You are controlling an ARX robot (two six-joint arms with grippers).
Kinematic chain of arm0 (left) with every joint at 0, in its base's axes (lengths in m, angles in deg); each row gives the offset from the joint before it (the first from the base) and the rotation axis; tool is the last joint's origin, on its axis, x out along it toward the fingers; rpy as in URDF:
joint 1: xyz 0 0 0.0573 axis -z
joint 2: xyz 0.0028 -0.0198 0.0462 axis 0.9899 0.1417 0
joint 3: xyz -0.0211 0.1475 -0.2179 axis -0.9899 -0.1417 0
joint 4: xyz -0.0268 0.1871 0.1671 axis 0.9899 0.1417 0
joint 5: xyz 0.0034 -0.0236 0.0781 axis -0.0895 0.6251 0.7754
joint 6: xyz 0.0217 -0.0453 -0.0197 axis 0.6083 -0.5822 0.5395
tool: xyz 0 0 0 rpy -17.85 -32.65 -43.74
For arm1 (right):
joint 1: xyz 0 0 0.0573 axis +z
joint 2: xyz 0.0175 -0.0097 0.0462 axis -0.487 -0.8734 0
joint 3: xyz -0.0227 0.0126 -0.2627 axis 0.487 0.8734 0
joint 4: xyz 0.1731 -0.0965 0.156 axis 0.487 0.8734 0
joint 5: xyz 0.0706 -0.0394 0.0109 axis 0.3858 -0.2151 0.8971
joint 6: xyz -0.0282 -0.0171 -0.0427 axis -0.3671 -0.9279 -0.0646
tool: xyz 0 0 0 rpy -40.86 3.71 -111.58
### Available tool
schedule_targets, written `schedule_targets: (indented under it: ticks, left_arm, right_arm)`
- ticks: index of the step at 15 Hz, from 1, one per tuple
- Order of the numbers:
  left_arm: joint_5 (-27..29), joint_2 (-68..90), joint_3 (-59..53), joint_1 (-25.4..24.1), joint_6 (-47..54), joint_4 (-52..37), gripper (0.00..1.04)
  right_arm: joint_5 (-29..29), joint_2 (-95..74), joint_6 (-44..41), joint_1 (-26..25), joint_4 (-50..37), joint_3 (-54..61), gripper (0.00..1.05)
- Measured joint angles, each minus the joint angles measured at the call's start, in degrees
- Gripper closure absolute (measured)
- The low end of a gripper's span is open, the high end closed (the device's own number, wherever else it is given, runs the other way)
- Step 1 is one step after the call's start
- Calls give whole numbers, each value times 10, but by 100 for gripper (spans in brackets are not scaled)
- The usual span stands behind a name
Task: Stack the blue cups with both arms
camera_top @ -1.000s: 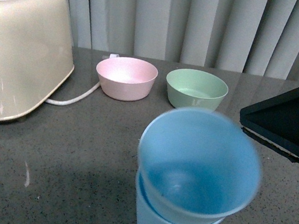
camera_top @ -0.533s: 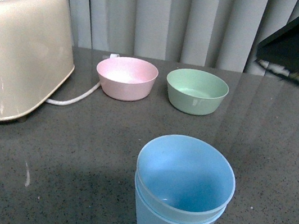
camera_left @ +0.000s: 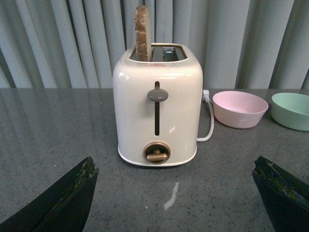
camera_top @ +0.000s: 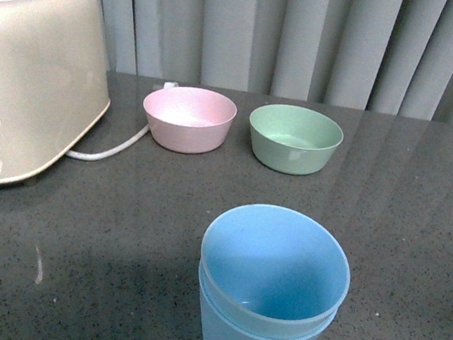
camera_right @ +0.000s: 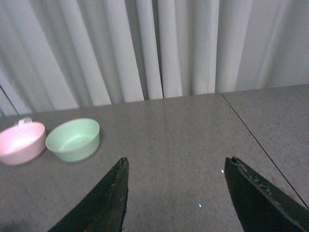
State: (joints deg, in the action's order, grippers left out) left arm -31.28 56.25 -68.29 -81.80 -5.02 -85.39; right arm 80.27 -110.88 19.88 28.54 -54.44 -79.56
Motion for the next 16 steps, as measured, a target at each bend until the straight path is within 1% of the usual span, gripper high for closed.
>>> schedule_targets:
  ticks: [1,3,5,6,10,11,12,16]
  left_arm:
    - [0,0,0,0,0,0,7]
    - [0,0,0,0,0,0,7]
    - [0,0,0,0,0,0,7]
    - [0,0,0,0,0,0,7]
    - [0,0,0,0,0,0,7]
    - [0,0,0,0,0,0,7]
    - [0,0,0,0,0,0,7]
    - [0,0,0,0,0,0,7]
  right_arm:
    - [12,63,-23,3,7,35,56]
    - [14,86,-36,6,-7,52,74]
    - [14,107,-38,6,-9,89,98]
    - [13,113,-43,6,-10,98,103]
    - [14,145,-45,6,-14,128,103]
    - [14,186,-45,6,43,134,103]
    - [14,224,-45,6,50,148,103]
    - [13,237,-46,6,42,165,103]
